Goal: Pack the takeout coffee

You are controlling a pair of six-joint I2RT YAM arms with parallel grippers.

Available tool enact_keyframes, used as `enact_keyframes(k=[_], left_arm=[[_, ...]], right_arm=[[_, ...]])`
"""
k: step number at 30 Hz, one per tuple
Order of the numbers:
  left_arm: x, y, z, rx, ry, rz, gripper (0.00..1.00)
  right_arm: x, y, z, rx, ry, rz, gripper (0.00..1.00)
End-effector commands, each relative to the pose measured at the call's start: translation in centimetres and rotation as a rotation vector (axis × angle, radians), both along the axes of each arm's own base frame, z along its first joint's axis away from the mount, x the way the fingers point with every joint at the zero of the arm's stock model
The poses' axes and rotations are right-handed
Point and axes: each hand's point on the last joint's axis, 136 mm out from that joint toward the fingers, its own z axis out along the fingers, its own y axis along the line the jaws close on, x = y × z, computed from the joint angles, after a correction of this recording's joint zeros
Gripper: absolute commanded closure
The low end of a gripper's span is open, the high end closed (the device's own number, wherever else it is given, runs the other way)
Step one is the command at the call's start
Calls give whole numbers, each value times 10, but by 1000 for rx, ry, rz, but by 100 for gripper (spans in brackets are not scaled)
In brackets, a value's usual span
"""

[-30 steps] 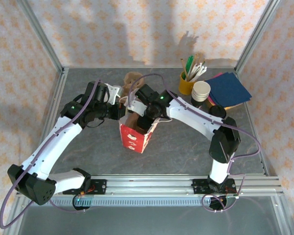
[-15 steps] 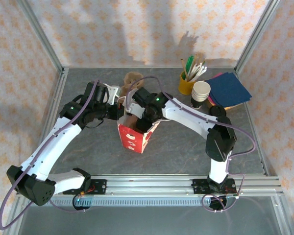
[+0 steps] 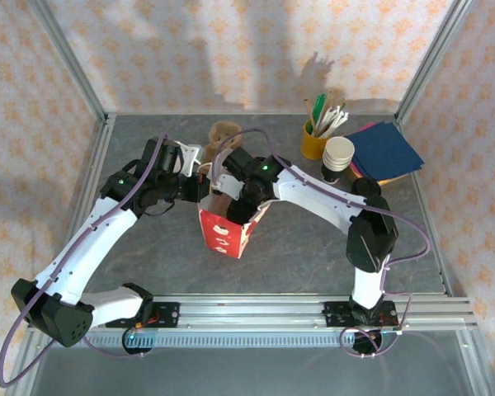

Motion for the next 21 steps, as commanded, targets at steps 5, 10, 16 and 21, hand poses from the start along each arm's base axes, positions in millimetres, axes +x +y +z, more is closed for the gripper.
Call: enact_keyframes(k=[5, 10, 16, 21], left_arm=[[-1, 0, 12, -19, -23, 9, 100], [-1, 2, 9, -11, -14, 15, 100], [-3, 4, 5, 1, -6, 22, 100], [-3, 5, 2, 2, 0, 32, 100]], right_arm=[[-4, 17, 64, 207, -111, 29, 26], [-3, 21, 86, 287, -140, 0, 25], [-1, 25, 138, 462, -205, -68, 26], [5, 22, 195, 632, -223, -219, 23]])
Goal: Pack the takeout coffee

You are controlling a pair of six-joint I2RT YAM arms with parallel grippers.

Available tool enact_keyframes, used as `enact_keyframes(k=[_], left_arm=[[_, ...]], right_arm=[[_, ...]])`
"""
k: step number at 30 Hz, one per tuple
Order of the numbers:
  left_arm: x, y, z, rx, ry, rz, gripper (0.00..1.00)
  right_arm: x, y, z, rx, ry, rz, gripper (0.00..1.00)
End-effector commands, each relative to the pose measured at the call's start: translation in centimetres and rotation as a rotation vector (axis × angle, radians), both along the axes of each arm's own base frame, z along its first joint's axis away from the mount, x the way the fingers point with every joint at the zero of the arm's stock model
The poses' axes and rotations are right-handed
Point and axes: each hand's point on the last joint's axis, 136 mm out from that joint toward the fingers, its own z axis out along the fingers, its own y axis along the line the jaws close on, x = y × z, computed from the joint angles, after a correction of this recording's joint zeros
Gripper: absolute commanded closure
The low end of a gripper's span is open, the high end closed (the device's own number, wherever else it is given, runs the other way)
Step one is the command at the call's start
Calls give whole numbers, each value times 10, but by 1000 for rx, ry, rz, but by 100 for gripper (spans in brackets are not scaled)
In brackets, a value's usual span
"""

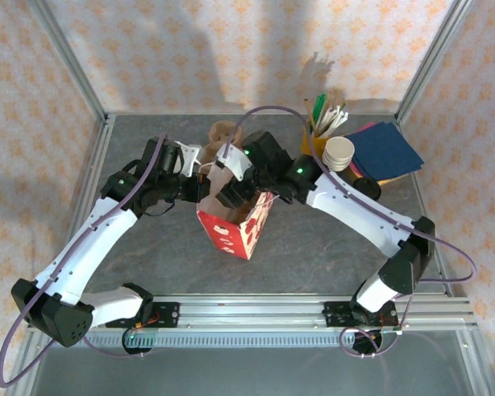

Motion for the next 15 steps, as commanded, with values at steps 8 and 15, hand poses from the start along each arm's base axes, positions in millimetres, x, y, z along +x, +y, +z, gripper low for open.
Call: enact_keyframes(k=[8, 15], left_arm=[[0, 2, 9, -28, -16, 37, 100], [1, -3, 15, -68, -31, 32, 100]], right_arm=[[9, -15, 98, 382, 78, -312, 21], [3, 3, 71, 418, 144, -244, 21]])
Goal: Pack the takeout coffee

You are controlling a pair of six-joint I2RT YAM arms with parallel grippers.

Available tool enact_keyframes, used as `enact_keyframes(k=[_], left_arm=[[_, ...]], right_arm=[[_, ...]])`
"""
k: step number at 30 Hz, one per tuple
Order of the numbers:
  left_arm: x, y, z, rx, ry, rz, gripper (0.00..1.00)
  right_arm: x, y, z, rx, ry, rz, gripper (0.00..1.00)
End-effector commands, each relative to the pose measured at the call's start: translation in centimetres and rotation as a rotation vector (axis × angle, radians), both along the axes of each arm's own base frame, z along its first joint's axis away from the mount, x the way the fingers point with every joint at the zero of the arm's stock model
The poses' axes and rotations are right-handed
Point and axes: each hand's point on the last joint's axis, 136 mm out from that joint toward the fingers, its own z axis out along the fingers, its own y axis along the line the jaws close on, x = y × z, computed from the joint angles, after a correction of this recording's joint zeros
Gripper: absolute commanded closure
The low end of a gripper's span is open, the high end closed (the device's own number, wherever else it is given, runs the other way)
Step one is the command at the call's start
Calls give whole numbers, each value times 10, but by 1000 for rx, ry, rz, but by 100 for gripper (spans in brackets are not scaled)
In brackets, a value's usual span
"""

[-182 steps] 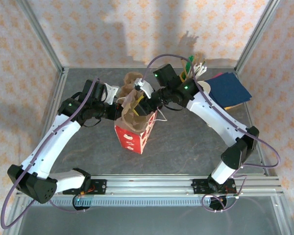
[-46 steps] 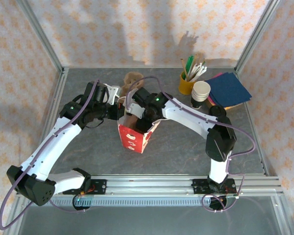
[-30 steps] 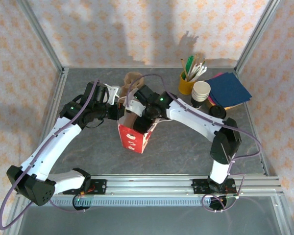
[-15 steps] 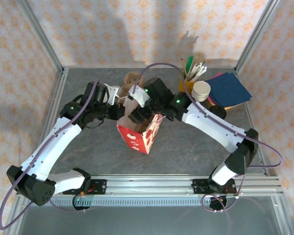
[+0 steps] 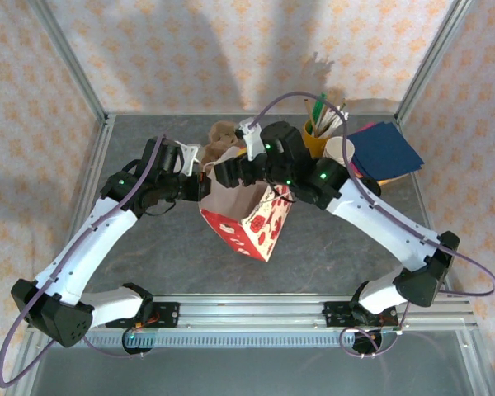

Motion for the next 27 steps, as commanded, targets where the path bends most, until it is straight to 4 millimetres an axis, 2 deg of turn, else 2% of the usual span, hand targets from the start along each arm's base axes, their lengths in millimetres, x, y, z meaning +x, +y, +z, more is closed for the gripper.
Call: enact_keyframes(k=[1, 9, 16, 22, 27], left_arm=[[-1, -1, 12, -37, -40, 7, 100], [-2, -2, 9, -45, -32, 7, 100], [-3, -3, 5, -41, -27, -5, 100], [-3, -4, 6, -42, -32, -15, 100], [-4, -4, 4, -36, -28, -25, 100]], right_arm=[[-2, 12, -2, 82, 23, 18, 21], [9, 24, -7, 171, -5, 9, 22], [22, 30, -8, 252, -139, -2, 21], [31, 45, -26, 206, -161, 28, 20], [42, 44, -28, 212, -190, -1, 20]])
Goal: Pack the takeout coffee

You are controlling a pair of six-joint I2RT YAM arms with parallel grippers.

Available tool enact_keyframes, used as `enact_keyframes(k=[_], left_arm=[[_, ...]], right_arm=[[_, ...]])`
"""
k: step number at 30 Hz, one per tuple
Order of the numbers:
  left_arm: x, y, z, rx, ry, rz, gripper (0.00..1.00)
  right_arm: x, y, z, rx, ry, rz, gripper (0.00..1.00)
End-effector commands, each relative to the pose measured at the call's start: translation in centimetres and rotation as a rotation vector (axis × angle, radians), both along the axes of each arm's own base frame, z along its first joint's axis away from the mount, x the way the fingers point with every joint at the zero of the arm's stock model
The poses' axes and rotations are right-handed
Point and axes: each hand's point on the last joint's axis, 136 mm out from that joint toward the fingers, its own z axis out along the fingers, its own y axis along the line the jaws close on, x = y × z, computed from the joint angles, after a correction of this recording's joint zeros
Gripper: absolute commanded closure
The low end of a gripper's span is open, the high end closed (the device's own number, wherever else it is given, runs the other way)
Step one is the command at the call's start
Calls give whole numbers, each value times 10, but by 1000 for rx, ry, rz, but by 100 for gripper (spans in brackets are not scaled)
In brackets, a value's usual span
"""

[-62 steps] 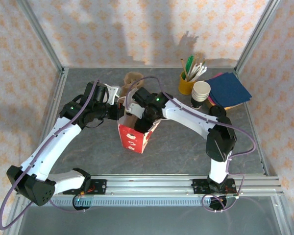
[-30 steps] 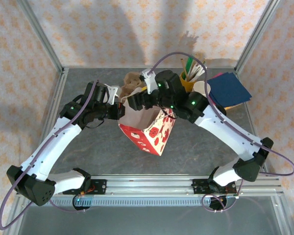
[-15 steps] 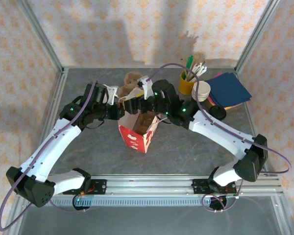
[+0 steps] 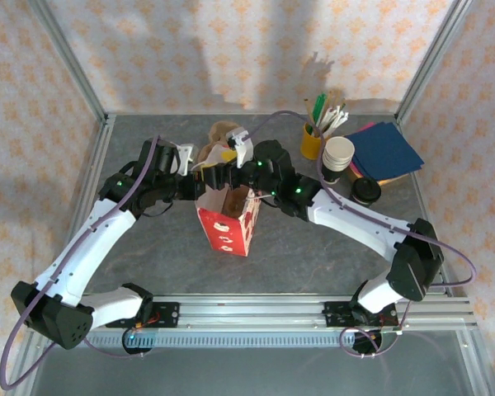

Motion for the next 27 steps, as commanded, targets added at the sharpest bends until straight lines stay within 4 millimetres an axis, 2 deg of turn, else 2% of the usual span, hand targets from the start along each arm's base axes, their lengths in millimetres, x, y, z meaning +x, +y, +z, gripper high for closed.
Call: enact_keyframes(k=[1, 6, 11, 16, 21, 27], left_arm=[[-9, -18, 12, -43, -43, -97, 100], [-9, -17, 15, -37, -46, -97, 100], [-9, -16, 18, -40, -53, -90, 100], [-11, -16, 17, -39, -51, -96, 100], [-12, -18, 19, -41, -58, -116, 100], [-12, -20, 21, -36, -65, -139, 100]], right_arm=[[12, 6, 10, 41, -67, -14, 20], [12, -5, 47, 166, -129, -25, 20], [12, -20, 71, 262, -171, -61, 21], [13, -33, 80, 340, -190, -86, 21], [25, -52, 89, 467, -189, -172, 21], [44, -48, 93, 491, -180, -212, 21]])
